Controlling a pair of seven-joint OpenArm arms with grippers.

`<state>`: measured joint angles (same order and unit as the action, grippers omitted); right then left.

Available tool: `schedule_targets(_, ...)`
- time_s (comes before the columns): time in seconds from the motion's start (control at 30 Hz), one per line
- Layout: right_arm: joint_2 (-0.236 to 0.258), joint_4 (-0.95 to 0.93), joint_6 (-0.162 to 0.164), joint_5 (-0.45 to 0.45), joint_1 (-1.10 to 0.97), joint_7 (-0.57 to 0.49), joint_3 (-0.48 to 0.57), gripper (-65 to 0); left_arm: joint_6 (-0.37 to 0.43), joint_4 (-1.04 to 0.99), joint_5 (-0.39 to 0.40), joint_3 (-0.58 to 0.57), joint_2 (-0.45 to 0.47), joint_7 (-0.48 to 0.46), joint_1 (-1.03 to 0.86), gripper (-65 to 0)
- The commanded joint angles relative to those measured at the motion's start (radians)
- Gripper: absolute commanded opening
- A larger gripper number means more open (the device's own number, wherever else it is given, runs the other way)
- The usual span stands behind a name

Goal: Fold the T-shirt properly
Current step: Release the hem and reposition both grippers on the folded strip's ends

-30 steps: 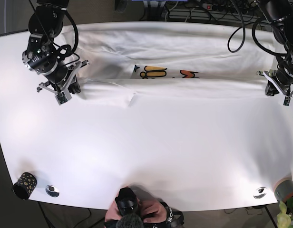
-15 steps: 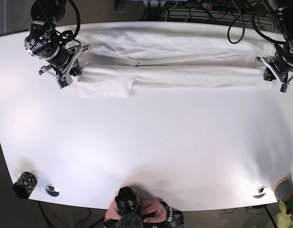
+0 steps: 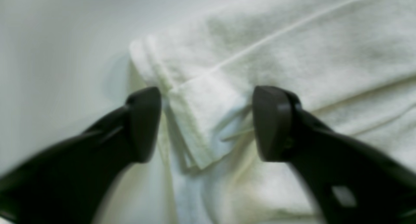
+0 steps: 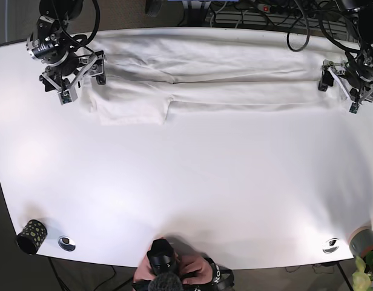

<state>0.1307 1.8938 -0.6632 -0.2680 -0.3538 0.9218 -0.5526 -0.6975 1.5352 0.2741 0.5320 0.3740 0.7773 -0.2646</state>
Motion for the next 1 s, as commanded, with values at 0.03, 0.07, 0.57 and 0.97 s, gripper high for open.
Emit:
schedule_targets(0.03,0.011,0.039,-0.007,-0.021,0.037,-0.016,0.03,-10.5,-0.001,0.018,0.012,0.009,0.021,-0.015,0.035,-12.1)
schedule_targets(0.07,0.013,0.037,-0.007,-0.021,0.049,-0.013,0.038,-10.9,-0.001,0.018,0.014,0.009,0.021,-0.015,0.046,-13.2)
schedule_targets(0.57,0.024,-0.159,0.001,-0.015,0.396,0.251,0.049,-12.5,-0.001,0.052,0.009,0.063,-0.022,-0.015,0.087,-17.2)
schedule_targets(0.97,0.019,-0.36,-0.003,-0.021,0.462,0.256,0.05,-12.5,-0.001,0.027,0.006,0.01,-0.025,-0.019,0.043,-17.2)
